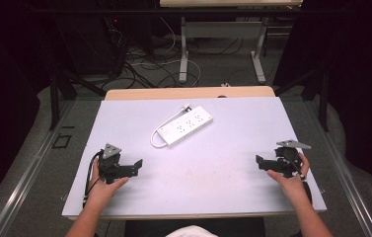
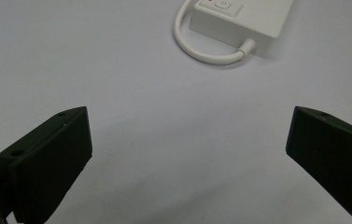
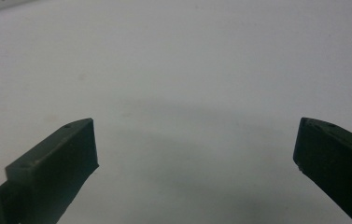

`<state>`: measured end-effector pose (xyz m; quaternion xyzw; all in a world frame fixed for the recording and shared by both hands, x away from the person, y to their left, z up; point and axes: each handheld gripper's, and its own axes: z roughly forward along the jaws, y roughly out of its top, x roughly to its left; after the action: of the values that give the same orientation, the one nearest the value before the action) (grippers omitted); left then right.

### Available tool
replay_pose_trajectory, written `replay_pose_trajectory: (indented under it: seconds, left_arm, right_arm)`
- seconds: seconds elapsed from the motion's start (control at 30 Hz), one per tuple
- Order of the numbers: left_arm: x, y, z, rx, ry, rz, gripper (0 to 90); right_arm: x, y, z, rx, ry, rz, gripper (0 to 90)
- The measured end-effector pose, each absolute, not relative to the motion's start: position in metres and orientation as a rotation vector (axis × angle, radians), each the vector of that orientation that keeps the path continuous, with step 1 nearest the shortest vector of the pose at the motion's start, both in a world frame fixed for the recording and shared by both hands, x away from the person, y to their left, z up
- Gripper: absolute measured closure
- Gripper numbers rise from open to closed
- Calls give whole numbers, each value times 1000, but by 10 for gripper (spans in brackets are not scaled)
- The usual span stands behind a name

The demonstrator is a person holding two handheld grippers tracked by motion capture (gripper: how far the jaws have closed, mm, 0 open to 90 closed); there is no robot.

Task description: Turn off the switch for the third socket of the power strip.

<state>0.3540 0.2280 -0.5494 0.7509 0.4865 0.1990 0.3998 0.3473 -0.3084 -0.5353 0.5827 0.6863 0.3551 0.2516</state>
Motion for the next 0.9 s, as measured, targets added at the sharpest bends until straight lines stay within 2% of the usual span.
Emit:
replay_pose_trajectory:
  seconds: [0.3,0.9]
  left_arm:
    - [355,227,-549,1890,1237,501,4]
    - [353,229,-547,1858,1265,489,35]
  right_arm:
    - [338,-290,-533,1507,1909,1003,0]
    - [351,-276,-533,1490,1960,974,0]
